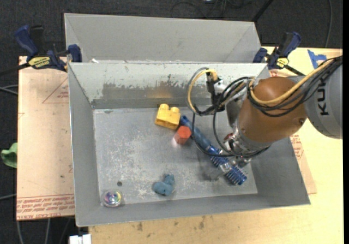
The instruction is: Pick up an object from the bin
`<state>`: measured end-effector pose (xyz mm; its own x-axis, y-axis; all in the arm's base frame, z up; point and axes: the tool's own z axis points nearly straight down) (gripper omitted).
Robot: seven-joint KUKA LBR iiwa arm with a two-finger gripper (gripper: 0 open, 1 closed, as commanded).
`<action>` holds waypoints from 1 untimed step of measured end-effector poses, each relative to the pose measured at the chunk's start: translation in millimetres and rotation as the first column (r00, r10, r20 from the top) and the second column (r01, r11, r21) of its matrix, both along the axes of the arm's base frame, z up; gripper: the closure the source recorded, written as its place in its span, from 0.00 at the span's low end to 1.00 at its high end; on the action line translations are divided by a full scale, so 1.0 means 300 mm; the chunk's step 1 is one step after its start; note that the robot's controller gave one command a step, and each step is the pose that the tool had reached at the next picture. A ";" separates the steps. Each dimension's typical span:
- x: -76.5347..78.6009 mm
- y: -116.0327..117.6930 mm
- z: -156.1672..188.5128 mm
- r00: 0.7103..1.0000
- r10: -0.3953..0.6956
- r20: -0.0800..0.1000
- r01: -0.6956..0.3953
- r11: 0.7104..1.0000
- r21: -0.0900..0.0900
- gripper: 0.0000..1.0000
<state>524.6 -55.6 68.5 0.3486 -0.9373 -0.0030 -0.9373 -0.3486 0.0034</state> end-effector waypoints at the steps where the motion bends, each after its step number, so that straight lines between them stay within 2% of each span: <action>1: 0.089 0.113 0.005 0.999 -0.047 0.006 0.047 0.999 0.002 0.00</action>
Offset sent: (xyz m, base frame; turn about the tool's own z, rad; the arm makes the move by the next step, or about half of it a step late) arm 0.0254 0.0307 0.0015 0.0470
